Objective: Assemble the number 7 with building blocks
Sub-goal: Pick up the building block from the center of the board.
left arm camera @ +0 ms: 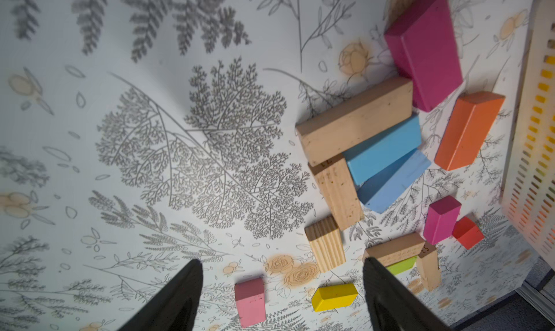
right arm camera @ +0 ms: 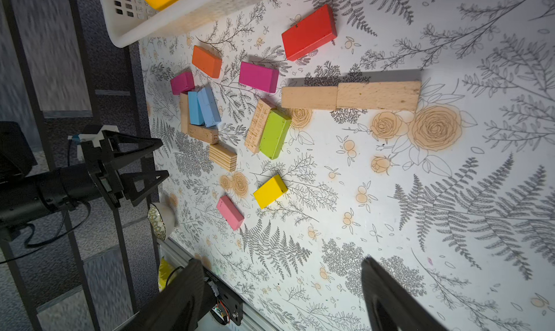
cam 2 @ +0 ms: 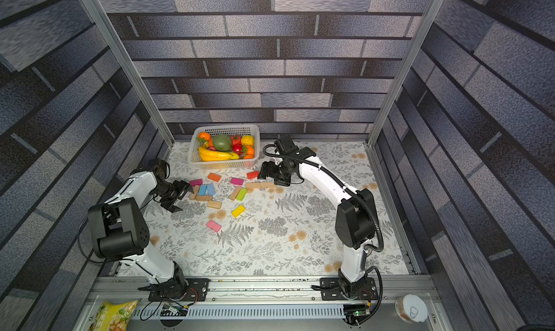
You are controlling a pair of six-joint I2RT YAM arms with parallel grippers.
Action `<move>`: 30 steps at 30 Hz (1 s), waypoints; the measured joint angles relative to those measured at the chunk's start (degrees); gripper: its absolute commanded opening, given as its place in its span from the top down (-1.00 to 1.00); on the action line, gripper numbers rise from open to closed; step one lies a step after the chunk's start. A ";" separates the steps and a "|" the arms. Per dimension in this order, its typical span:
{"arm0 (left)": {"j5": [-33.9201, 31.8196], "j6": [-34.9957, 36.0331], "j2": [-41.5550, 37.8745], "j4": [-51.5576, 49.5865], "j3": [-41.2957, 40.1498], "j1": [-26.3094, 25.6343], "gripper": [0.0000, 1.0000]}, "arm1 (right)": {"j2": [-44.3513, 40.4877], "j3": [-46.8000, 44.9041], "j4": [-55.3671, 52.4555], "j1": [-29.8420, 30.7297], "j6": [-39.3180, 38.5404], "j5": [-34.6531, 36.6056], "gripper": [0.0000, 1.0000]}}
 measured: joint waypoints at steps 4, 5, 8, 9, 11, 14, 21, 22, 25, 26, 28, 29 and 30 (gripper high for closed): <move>-5.55 8.90 6.58 -2.86 10.03 -1.14 -0.65 | 0.00 -0.35 0.02 -0.02 -0.09 0.35 -0.68; -6.32 11.32 7.48 -3.19 11.50 -1.55 -0.64 | 0.00 -0.35 0.02 0.00 -0.09 0.39 -0.68; -7.82 19.02 9.31 -4.92 14.51 -3.21 -0.63 | 0.00 -0.35 -0.20 0.00 -0.31 0.61 -0.68; -8.24 21.59 9.75 -5.46 15.02 -3.87 -0.62 | 0.00 -0.35 -0.24 0.00 -0.33 0.68 -0.68; -8.50 25.03 10.32 -6.19 15.34 -4.59 -0.58 | 0.00 -0.33 -0.50 0.00 -0.55 0.79 -0.68; -8.85 28.72 11.74 -7.26 15.65 -5.73 -0.58 | 0.00 0.07 -1.29 0.00 -0.74 0.81 -0.68; -10.64 32.33 14.53 -8.15 15.82 -6.78 -0.50 | 0.00 1.11 -1.66 0.00 -0.92 0.79 -0.68; -10.82 32.48 14.64 -8.15 15.82 -6.78 -0.50 | 0.00 1.11 -1.66 0.00 -0.92 0.79 -0.68; -11.28 32.50 14.88 -8.33 15.82 -6.58 -0.49 | 0.02 1.11 -1.64 0.00 -0.90 0.79 -0.68; -11.34 32.52 14.91 -8.35 15.82 -6.34 -0.48 | 0.02 1.11 -1.64 0.00 -0.90 0.81 -0.68; -11.54 32.50 15.02 -8.35 15.82 -5.84 -0.48 | 0.02 1.11 -1.64 0.00 -0.90 0.81 -0.68; -11.65 32.50 15.19 -8.46 15.91 -5.60 -0.46 | 0.00 1.11 -1.64 0.00 -0.90 0.81 -0.68; -11.67 32.50 15.43 -8.57 16.11 -5.44 -0.44 | 0.02 1.11 -1.64 0.00 -0.90 0.81 -0.68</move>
